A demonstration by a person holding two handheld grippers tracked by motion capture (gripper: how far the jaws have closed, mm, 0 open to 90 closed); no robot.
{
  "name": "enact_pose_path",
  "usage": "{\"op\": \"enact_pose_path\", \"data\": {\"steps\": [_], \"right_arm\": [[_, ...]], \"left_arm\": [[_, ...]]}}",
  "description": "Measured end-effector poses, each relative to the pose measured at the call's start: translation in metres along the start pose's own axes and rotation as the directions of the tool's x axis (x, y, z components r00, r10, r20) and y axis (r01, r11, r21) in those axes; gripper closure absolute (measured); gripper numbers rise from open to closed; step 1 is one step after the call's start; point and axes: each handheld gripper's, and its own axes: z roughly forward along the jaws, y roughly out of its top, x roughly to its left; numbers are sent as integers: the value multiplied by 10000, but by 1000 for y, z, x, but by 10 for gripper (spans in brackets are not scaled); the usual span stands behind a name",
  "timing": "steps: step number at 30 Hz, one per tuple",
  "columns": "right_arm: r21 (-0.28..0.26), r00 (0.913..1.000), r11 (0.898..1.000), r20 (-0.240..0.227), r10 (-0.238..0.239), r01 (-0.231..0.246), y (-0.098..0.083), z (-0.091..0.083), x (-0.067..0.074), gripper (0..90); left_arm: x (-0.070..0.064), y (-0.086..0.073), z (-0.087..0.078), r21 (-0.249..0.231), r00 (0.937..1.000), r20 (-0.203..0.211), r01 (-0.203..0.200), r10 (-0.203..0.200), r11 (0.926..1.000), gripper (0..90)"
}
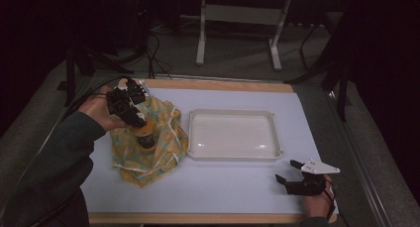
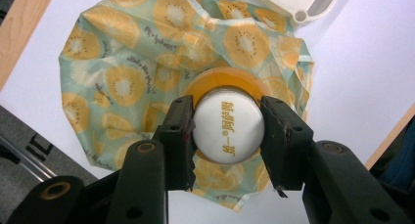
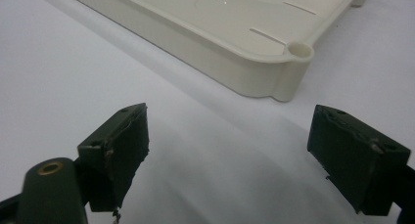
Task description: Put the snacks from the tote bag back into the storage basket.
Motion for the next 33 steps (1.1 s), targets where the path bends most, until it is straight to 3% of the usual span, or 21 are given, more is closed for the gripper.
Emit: {"op": "enact_pose_path", "data": {"steps": [20, 33], "right_arm": [[4, 10000, 10000, -7, 27, -27, 0, 0, 0, 150], [-8, 10000, 10000, -14, 40, -40, 0, 0, 0, 151]], "left_arm": [[-5, 8, -32, -73, 9977, -529, -422, 418, 9991, 589], [-10, 20, -40, -155, 9965, -358, -762, 756, 9970, 589]]}}
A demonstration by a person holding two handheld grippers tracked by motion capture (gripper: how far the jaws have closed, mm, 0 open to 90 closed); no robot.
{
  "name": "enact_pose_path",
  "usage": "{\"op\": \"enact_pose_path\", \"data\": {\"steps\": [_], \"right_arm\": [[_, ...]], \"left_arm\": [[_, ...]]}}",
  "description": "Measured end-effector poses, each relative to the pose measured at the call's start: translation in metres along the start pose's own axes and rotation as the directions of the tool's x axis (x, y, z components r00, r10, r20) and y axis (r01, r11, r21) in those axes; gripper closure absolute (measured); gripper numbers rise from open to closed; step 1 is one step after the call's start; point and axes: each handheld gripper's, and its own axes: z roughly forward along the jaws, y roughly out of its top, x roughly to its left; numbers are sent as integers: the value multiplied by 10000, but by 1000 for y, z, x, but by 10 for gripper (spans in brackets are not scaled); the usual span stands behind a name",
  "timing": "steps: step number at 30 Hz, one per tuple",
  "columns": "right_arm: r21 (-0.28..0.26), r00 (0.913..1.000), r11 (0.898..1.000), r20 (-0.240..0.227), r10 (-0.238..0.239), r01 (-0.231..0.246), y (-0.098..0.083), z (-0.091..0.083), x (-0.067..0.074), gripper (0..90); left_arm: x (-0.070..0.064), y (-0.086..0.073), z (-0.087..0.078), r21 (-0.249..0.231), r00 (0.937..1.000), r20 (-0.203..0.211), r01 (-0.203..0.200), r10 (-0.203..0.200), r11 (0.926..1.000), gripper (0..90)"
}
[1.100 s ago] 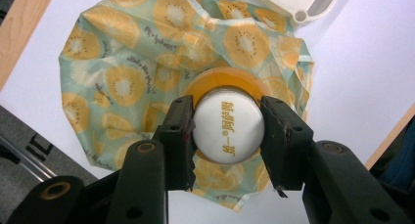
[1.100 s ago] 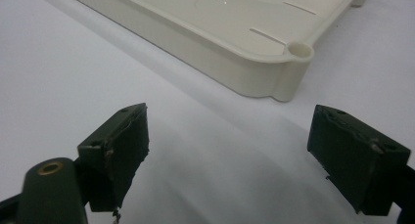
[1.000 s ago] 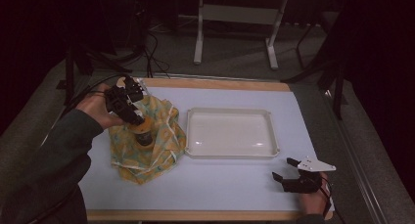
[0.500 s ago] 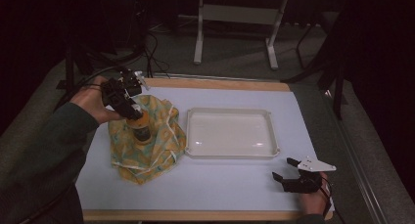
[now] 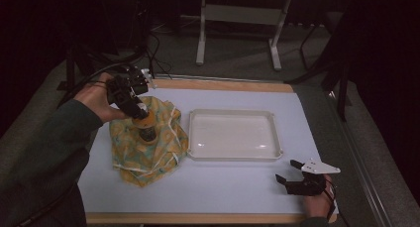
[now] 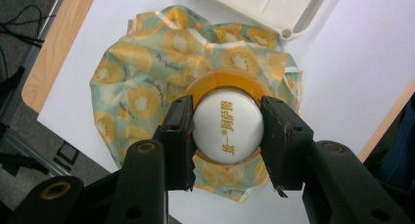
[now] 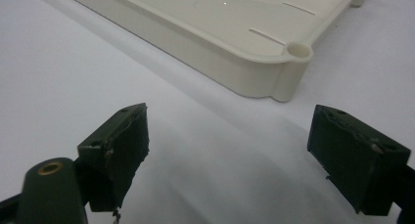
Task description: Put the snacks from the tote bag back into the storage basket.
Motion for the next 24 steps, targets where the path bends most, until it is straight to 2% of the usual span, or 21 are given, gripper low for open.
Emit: {"op": "enact_pose_path", "data": {"steps": [7, 15, 24], "right_arm": [[-3, 10000, 10000, -8, 11, -11, 0, 0, 0, 151], [-30, 10000, 10000, -14, 20, -20, 0, 0, 0, 151], [-59, 10000, 10000, -23, 40, -40, 0, -1, 0, 151]], "left_arm": [[-4, 10, -2, 90, 9996, 102, -278, 277, 9996, 589], [-8, 20, -4, -77, 9988, 42, -489, 489, 9988, 589], [-13, 36, -3, -155, 9964, 288, -789, 793, 9968, 589]]}}
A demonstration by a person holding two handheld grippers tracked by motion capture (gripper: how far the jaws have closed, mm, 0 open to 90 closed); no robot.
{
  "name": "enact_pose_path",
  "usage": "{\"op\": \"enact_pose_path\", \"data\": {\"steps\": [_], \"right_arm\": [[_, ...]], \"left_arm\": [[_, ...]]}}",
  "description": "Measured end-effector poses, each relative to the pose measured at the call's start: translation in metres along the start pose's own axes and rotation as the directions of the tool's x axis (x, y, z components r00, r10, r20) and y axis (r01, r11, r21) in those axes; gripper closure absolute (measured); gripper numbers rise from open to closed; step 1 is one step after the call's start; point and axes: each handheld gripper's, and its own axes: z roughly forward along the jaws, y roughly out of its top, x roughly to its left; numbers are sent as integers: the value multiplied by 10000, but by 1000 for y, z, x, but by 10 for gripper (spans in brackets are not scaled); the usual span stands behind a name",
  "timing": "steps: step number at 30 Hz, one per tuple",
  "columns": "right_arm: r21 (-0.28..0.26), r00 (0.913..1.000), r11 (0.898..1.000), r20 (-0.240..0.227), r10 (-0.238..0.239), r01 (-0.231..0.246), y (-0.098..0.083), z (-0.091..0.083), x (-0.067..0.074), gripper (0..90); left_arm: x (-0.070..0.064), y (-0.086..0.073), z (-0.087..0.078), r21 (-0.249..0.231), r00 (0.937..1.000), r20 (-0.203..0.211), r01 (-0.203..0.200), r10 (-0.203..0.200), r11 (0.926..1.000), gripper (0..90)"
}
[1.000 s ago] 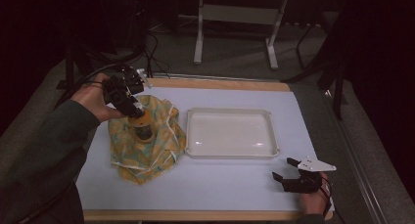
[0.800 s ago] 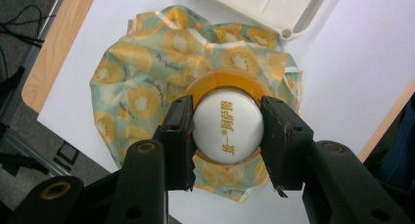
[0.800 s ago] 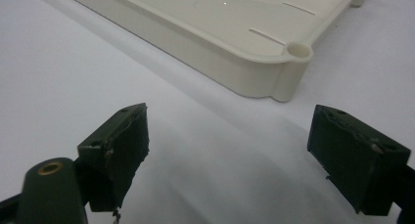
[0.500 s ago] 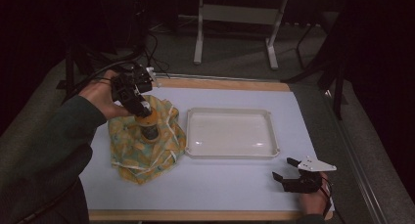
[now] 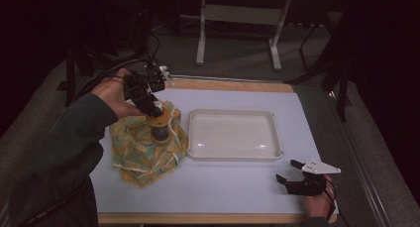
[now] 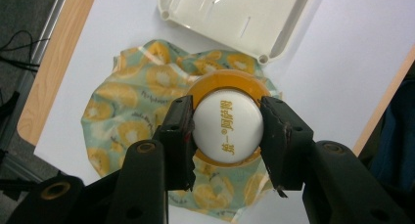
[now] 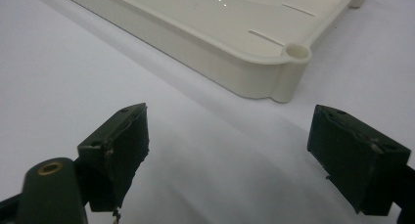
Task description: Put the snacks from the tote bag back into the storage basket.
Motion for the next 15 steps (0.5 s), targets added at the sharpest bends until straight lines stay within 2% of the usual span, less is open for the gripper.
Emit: {"op": "enact_pose_path", "data": {"steps": [8, 15], "right_arm": [[-15, 10000, 10000, -5, 10, -10, 0, 0, 0, 150], [-29, 10000, 10000, -14, 13, -13, 0, 0, 0, 150]], "left_arm": [[-4, 12, 4, -90, 9991, 121, -404, 405, 9991, 589], [-9, 22, 10, 62, 9970, 304, -716, 713, 9974, 589]]}}
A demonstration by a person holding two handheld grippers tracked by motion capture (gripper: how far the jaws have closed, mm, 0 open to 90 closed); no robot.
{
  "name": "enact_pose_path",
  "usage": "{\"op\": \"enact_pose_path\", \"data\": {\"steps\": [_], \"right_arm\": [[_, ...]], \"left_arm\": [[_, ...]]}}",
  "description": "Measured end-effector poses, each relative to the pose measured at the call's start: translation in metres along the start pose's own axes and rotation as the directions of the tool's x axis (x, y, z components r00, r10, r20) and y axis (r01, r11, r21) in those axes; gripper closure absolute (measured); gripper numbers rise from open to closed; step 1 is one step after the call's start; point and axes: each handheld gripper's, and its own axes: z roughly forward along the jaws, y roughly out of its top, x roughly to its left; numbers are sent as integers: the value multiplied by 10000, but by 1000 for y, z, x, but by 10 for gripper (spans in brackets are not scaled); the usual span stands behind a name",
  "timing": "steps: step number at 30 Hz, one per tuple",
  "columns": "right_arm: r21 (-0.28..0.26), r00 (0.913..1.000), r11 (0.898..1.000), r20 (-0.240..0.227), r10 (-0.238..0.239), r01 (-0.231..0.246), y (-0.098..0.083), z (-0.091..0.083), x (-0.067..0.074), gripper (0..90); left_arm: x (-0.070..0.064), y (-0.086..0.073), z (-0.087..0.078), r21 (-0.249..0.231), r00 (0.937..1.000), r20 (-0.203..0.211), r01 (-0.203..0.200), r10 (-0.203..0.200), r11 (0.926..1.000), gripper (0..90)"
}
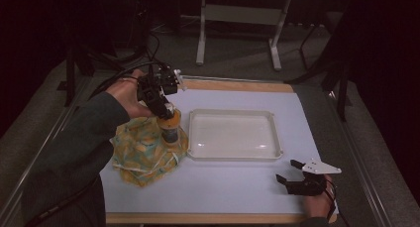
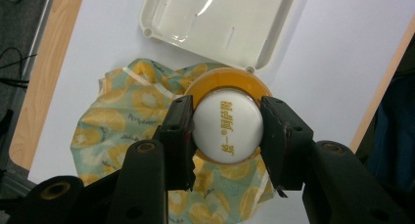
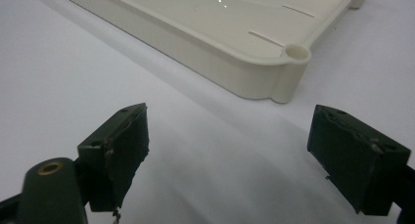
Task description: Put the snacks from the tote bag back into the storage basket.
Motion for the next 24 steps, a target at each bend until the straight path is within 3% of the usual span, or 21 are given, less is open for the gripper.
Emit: {"op": "enact_pose_path", "data": {"steps": [11, 24], "right_arm": [[-16, 10000, 10000, 5, -2, 2, 0, 0, 0, 151], [-18, 10000, 10000, 3, 9, -9, 0, 0, 0, 151]], "left_arm": [[-6, 10, 5, 185, 9991, 176, -388, 385, 9991, 589], [-8, 18, 11, 167, 9983, 281, -508, 503, 9986, 589]]}}
